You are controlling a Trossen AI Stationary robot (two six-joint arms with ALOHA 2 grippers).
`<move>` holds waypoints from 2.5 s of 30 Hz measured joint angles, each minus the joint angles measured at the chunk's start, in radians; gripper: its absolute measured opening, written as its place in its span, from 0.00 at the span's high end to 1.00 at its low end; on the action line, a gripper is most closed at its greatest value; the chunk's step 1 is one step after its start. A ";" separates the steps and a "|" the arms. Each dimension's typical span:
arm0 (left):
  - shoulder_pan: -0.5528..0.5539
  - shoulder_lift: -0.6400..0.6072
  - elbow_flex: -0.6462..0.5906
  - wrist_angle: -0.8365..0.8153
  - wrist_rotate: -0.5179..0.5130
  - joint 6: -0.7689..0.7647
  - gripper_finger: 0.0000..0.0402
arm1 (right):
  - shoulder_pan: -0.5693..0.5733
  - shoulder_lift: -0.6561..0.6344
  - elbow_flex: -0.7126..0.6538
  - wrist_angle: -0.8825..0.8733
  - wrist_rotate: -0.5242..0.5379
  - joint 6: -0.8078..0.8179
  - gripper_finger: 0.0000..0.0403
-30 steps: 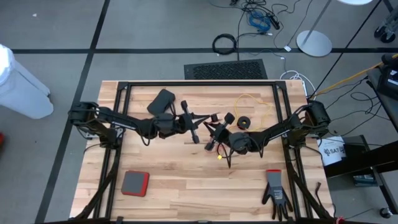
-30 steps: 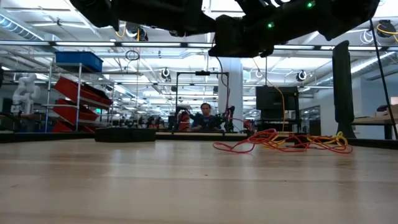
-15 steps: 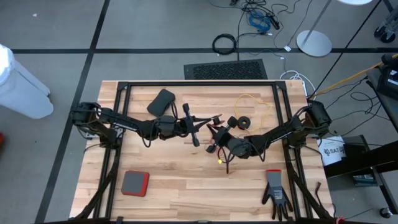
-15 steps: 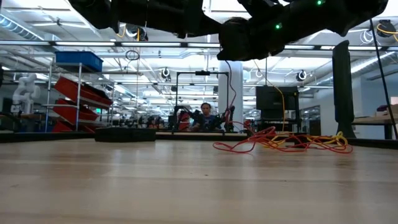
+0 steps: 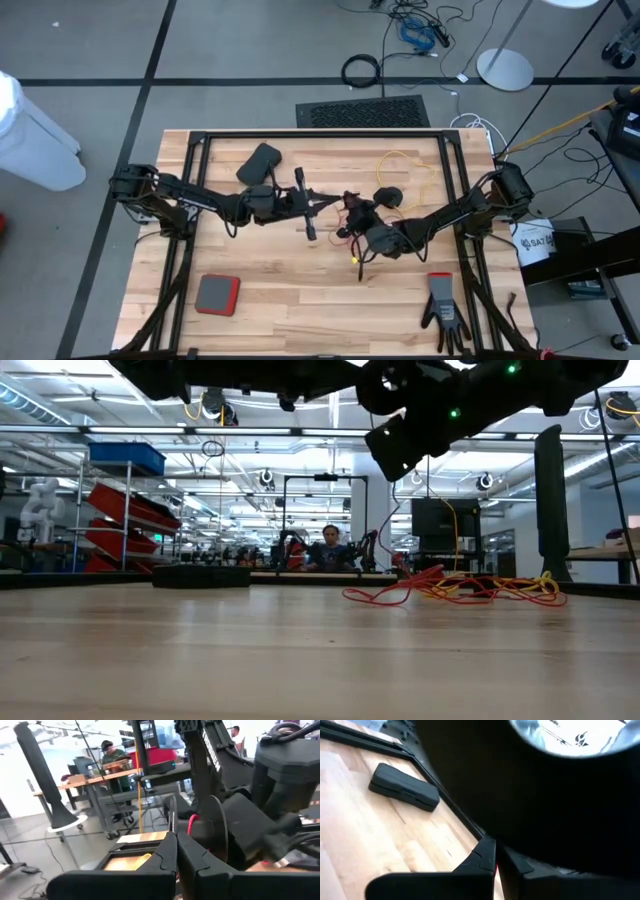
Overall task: Coil cords
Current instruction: Coil the red wire onto the black spool
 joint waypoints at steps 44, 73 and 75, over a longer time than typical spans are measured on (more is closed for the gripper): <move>0.002 -0.299 0.001 -0.575 0.043 0.161 1.00 | -0.031 -0.013 -0.003 -0.311 -0.386 0.186 0.92; 0.002 -0.314 0.001 -0.573 0.072 0.159 1.00 | -0.104 -0.013 -0.003 -0.304 -0.567 0.272 0.90; 0.002 -0.314 0.001 -0.564 0.082 0.156 1.00 | -0.109 -0.013 -0.003 -0.303 -0.567 0.273 0.90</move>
